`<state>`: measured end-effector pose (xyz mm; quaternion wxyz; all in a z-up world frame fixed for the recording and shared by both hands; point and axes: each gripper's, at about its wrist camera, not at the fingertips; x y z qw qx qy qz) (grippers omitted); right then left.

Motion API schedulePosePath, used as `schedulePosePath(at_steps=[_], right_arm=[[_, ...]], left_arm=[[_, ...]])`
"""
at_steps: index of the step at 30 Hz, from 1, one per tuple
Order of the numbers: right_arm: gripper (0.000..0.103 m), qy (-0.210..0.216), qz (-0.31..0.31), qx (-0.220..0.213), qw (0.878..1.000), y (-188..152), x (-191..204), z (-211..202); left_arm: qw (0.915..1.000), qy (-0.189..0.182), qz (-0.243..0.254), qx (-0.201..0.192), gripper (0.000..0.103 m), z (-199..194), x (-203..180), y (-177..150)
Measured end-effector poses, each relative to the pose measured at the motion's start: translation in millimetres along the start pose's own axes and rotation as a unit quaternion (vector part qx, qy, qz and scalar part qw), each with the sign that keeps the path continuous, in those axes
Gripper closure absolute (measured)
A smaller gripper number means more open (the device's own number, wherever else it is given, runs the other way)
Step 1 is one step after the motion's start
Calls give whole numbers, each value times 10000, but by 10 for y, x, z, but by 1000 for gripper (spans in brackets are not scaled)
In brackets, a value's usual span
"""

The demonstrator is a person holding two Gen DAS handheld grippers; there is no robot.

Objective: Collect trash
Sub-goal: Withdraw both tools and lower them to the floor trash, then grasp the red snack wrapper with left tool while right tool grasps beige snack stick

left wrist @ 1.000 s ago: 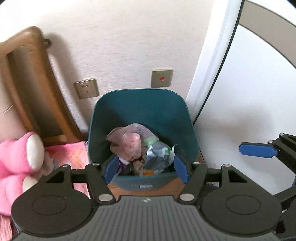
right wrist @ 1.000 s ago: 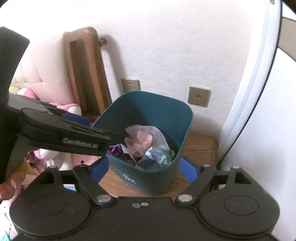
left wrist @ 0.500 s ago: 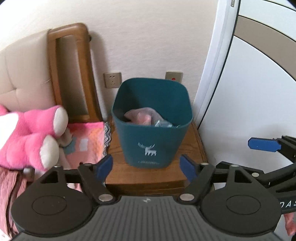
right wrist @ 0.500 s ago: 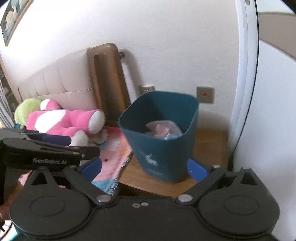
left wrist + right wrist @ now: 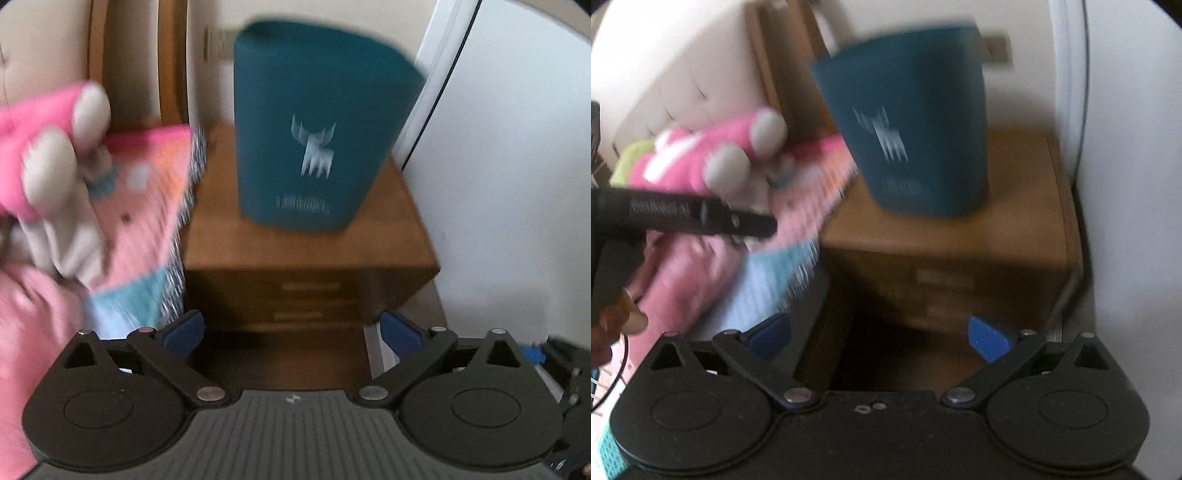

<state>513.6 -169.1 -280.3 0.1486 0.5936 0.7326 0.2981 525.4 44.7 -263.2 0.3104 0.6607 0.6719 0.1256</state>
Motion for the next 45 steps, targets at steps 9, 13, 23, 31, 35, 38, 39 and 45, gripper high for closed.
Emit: schedulePosePath(at_steps=[9, 13, 23, 31, 35, 38, 39, 45], right_arm=[[0, -275, 69, 1052, 9940, -1515, -164, 1456], [0, -207, 81, 1415, 9897, -2173, -132, 2123], [7, -267, -26, 2304, 9727, -3432, -39, 3544], [17, -448, 110, 2647, 9632, -3913, -105, 4176], [24, -567, 19, 2776, 9590, -4119, -51, 4343], [32, -720, -78, 2798, 9573, -4211, 17, 4394], [33, -758, -91, 2818, 9564, -4235, 43, 4409], [42, -1084, -420, 2767, 9539, -4258, 238, 4425]], left_arm=[[9924, 194, -861, 858, 1, 1704, 573, -1105], [9836, 474, -1215, 1244, 1, 2538, 838, -1658], [9667, 744, -1435, 1982, 1, 4094, 1301, -2702], [9598, 1006, -1476, 2164, 1, 4848, 1564, -3048], [9563, 1099, -1483, 2267, 1, 5128, 1651, -3144], [9524, 1113, -1584, 2356, 1, 5291, 1709, -3213], [9512, 1112, -1610, 2385, 2, 5347, 1726, -3222], [9514, 1060, -1557, 2436, 11, 5469, 1732, -3257]])
Point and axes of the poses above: each gripper's, at about its wrist camera, not at the fingertips, and z roughly the way its jaws point, x to its left, y to its top, and after that the axes turned 8 degrees about -y, right-handed
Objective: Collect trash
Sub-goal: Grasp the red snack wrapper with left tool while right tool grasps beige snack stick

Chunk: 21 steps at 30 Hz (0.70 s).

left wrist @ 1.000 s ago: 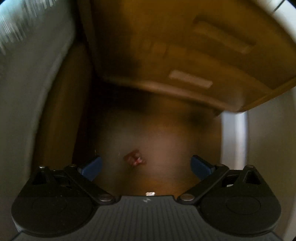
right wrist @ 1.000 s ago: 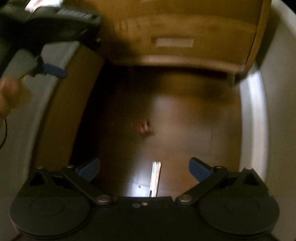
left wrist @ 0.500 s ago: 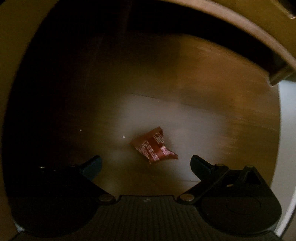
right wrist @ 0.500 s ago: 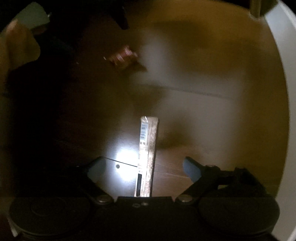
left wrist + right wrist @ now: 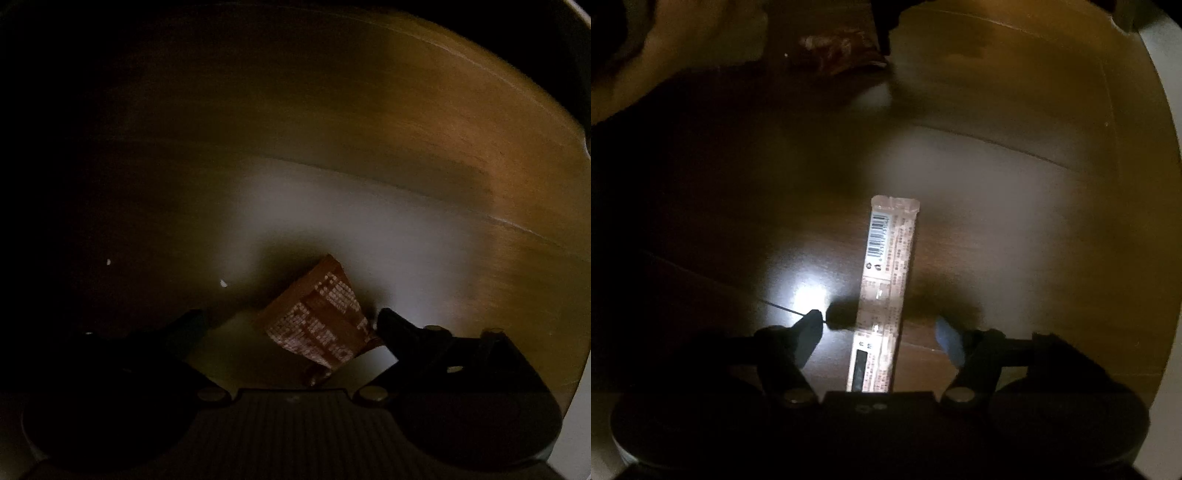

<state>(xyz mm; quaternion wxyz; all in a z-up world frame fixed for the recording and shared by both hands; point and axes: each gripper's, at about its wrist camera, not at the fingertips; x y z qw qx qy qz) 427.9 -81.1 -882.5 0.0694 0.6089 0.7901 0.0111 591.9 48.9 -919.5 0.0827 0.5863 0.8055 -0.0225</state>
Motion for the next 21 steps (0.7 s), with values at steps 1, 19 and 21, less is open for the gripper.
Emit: schedulePosePath(at_steps=[1, 19, 21], right_arm=[[48, -122, -44, 4, 9999, -1, 26, -8], [86, -215, 654, -163, 9975, 140, -396, -475], [86, -190, 797, -263, 9963, 176, -535, -750]], left_arm=[[10000, 13, -8, 28, 14, 14, 4, 3], [9996, 100, 202, -182, 59, -460, 48, -201], [9998, 21, 125, -168, 59, -656, 9, -243]])
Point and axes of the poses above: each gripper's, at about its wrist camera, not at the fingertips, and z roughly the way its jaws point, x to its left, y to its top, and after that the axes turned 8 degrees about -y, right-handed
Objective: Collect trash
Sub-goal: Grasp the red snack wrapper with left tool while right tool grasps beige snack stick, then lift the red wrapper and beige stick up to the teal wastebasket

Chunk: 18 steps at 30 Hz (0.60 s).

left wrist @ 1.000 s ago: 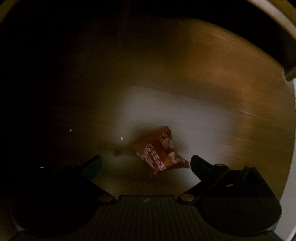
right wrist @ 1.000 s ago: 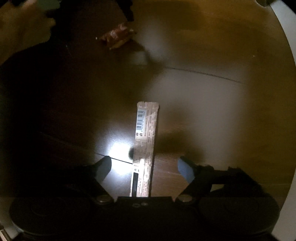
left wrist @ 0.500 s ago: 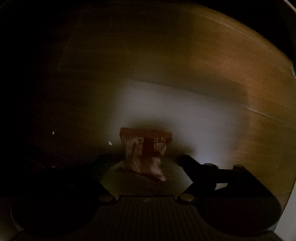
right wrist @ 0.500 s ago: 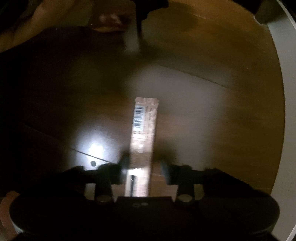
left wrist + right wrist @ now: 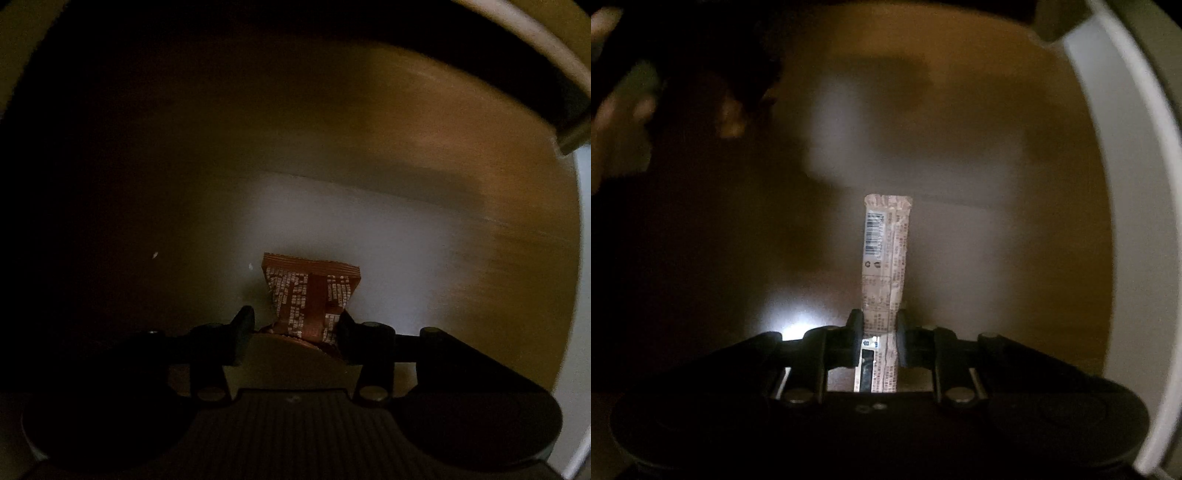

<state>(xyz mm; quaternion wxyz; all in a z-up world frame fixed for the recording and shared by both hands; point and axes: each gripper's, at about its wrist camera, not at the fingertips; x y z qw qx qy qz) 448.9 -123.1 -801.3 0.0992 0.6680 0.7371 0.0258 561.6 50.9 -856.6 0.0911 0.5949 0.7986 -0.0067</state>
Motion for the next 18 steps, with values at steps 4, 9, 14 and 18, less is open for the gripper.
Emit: schedulePosePath(at_steps=[4, 9, 14, 18], right_arm=[[86, 240, 180, -135, 9995, 160, -237, -613], [86, 493, 232, -383, 9978, 379, -487, -1581], [86, 735, 203, -739, 9943, 545, -636, -2605], [86, 832, 169, -984, 9915, 748, -775, -3423]], left_arm=[[9996, -199, -57, -168, 59, -597, -51, -89], [9990, -302, 25, -322, 59, -1516, -167, -154], [9972, -289, 240, -641, 59, -2645, -381, -186], [9945, -389, 375, -901, 59, -3556, -566, -163]])
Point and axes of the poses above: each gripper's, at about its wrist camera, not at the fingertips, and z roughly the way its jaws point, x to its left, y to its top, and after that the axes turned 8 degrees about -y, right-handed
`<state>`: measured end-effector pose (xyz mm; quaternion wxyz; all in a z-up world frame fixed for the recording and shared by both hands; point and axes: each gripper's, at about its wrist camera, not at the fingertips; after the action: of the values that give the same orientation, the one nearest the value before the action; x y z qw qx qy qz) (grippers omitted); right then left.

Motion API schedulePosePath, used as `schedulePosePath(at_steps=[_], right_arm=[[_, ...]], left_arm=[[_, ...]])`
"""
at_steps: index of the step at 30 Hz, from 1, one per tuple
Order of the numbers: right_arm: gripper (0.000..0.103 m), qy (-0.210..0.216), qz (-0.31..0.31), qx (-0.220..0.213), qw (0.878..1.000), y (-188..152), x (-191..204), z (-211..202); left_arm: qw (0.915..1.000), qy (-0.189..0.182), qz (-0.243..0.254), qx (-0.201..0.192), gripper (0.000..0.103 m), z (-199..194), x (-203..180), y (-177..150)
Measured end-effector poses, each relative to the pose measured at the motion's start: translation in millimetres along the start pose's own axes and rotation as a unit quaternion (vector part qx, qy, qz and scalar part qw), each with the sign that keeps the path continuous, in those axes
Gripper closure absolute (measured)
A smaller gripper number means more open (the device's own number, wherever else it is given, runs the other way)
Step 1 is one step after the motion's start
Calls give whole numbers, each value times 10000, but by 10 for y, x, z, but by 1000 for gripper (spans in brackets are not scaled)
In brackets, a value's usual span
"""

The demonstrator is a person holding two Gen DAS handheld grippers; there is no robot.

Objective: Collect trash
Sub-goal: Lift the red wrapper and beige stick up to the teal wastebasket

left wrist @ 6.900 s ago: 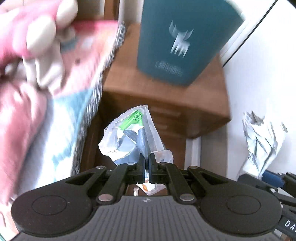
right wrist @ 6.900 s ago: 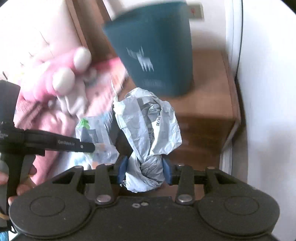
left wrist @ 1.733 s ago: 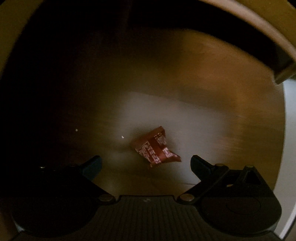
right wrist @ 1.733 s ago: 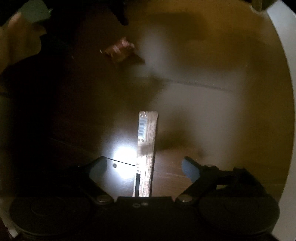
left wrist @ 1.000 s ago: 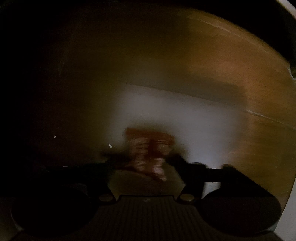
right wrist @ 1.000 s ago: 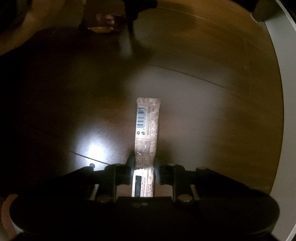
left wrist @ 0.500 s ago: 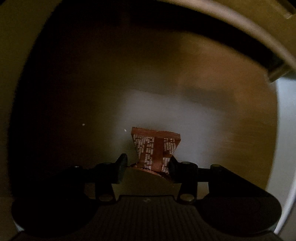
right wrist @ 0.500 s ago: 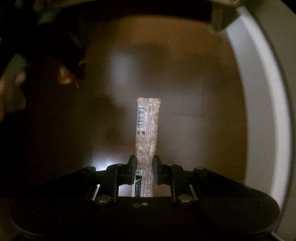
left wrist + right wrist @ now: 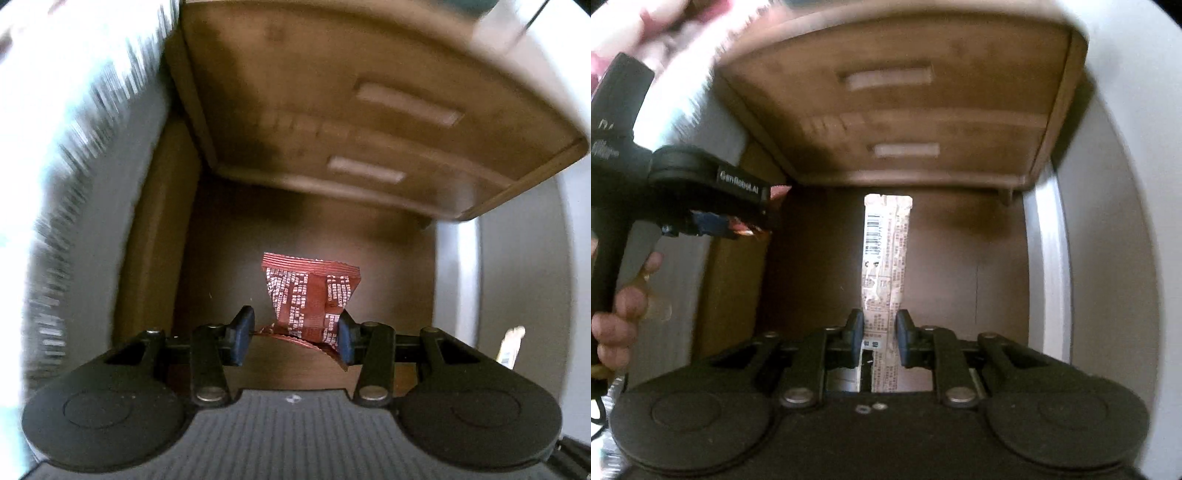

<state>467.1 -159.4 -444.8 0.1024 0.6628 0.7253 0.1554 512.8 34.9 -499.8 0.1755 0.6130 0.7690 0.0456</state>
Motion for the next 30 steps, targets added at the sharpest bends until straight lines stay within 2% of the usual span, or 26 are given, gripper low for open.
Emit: schedulePosePath(at_steps=[6, 12, 16, 22, 26, 30], right_arm=[[86, 199, -71, -437, 9988, 540, 134, -1029], [86, 350, -284, -925, 9947, 1136, 172, -1908], [86, 476, -374, -1184, 9911, 1581, 133, -2397], [86, 470, -610, -1682, 9827, 2106, 197, -2959], [86, 440, -759, -1863, 9786, 2470, 284, -3122], [86, 478, -754, -1985, 9760, 2832, 348, -3212]], left_arm=[[9995, 31, 174, -267, 59, -1240, -259, 407], [9979, 40, 235, -597, 58, -2223, -532, 783], [9947, 73, 167, -1017, 58, -2751, -702, 983], [9886, -24, 67, -1503, 58, -3401, -950, 1307], [9826, -28, 103, -1854, 58, -3775, -1063, 1516], [9796, -80, 101, -2003, 58, -4012, -1083, 1836]])
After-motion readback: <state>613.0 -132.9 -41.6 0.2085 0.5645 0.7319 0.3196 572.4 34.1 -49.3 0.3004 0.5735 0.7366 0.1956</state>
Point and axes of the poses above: each gripper's, at about its wrist camera, not at the fingertips, and z roughly the way its jaws point, x to its left, y to its top, and after that the axes turned 8 degrees about -y, right-handed
